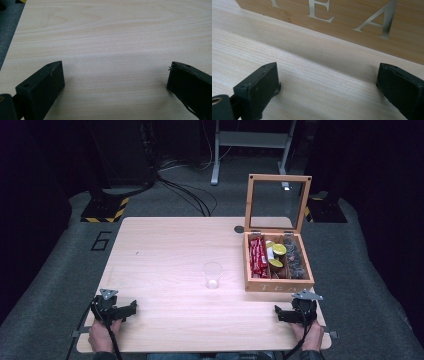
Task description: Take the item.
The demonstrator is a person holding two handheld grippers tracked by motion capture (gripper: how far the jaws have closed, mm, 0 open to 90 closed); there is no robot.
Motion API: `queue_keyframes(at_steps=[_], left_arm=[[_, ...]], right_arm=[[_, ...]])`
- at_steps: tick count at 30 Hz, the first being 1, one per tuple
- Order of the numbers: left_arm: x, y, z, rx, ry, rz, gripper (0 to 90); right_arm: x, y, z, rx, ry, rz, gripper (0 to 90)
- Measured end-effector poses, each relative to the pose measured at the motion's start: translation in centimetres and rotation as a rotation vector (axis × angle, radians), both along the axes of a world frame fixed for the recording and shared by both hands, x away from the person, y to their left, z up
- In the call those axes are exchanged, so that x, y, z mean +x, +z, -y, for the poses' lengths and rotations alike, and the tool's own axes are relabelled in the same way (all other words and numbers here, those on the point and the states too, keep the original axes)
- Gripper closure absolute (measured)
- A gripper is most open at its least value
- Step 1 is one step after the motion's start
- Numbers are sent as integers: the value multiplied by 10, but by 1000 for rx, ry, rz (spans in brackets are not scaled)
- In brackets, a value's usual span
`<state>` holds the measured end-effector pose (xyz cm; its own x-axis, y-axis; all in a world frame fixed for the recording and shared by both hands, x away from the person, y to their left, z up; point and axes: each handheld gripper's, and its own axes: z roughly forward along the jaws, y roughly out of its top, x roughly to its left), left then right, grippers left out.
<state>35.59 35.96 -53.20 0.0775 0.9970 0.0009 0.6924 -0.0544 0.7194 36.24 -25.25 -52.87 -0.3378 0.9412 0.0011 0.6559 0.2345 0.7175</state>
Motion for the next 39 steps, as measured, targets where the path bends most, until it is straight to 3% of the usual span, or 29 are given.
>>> queue_keyframes(at_steps=[6,11,15,16,25,39], left_arm=[[0,0,0,1,0,1,10],[0,0,0,3,-1,3,10],[0,0,0,4,-1,3,11],[0,0,0,3,0,4,12],[0,0,0,3,-1,6,12],[0,0,0,2,-2,5,12]], right_arm=[[-1,1,1,3,-5,1,66],[-7,5,2,46,4,17,108],[-11,14,4,78,-7,20,113],[-13,23,6,96,-9,29,117],[-16,44,14,133,-31,26,133],[-8,79,20,144,-15,50,137]])
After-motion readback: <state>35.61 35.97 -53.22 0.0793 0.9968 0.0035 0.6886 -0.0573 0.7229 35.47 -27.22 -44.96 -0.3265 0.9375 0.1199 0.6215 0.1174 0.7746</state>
